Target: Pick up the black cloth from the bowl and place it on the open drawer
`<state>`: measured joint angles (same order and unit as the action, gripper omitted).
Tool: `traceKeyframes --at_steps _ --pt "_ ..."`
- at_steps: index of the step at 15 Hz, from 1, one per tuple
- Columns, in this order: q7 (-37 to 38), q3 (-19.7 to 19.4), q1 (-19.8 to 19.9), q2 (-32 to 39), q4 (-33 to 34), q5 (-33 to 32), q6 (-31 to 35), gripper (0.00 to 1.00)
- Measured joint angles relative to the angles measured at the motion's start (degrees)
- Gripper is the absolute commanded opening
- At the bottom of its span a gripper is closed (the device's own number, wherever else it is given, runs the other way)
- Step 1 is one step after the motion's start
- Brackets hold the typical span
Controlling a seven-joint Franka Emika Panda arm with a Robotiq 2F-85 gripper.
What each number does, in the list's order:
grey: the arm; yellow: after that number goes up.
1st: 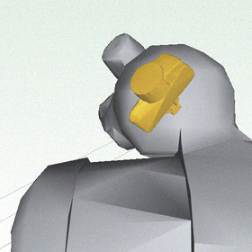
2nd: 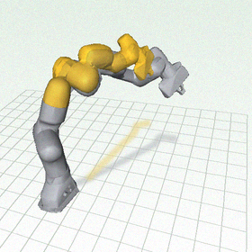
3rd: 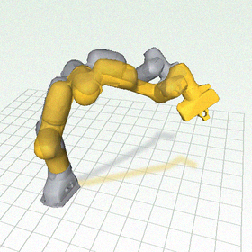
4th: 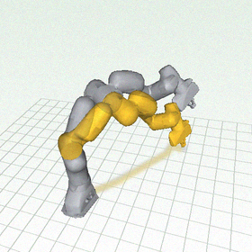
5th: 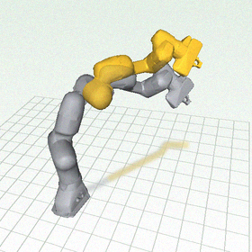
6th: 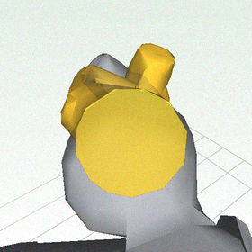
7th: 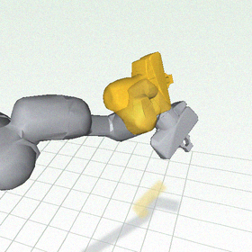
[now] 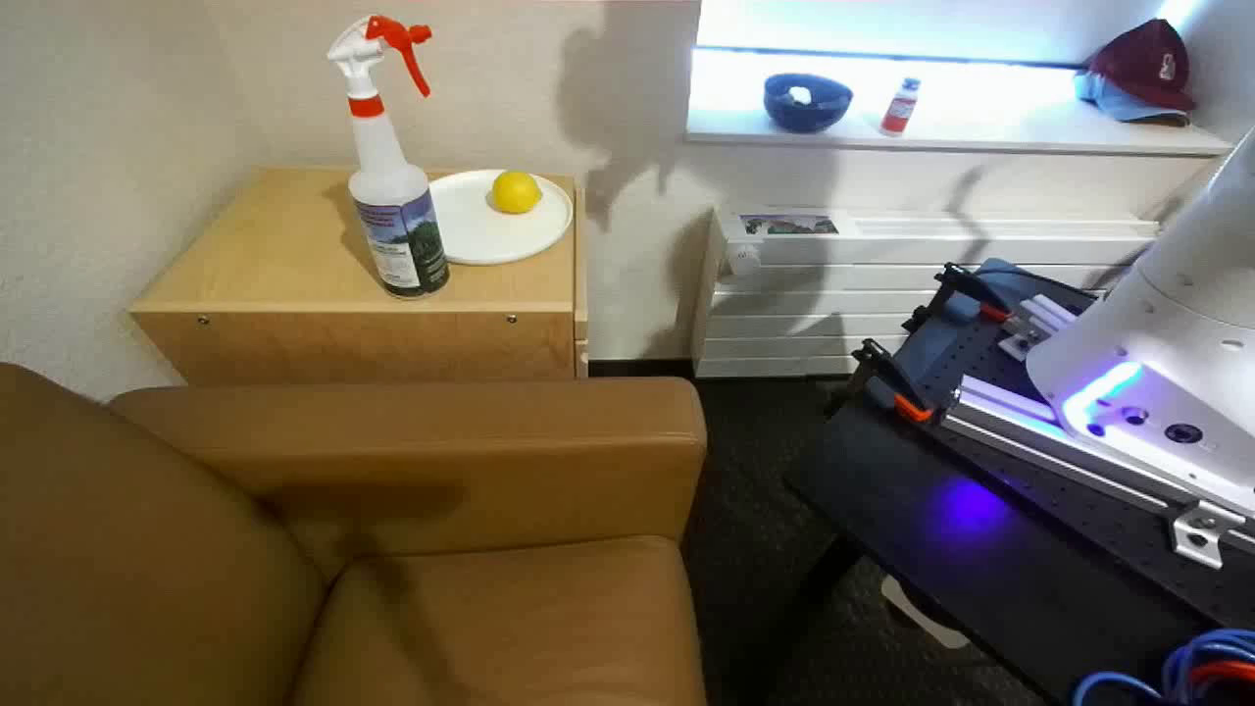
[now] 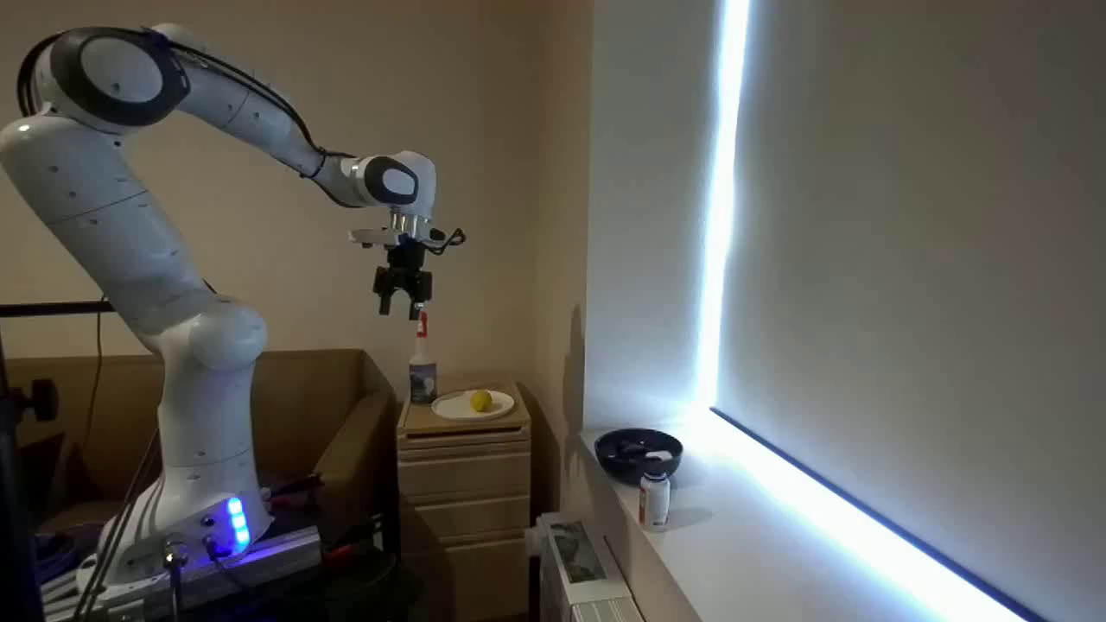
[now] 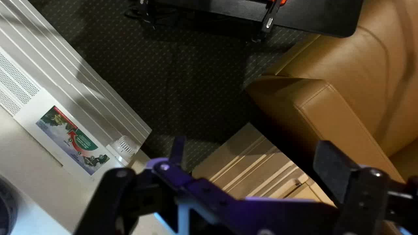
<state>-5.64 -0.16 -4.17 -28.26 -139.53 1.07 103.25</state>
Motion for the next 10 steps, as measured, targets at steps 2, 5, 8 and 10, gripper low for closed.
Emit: traceKeyframes --at_steps 2,5,8,10 --pt "0.0 0.0 0.0 0.0 0.0 0.0 0.0 1.00" --pt "2.0 0.2 0.2 0.5 -0.4 -1.1 2.1 1.00" --pt "8.2 -0.5 3.3 4.8 -1.9 -4.4 14.2 1.00" --pt "9.7 -2.9 7.1 9.3 -2.0 -6.1 21.6 1.00"
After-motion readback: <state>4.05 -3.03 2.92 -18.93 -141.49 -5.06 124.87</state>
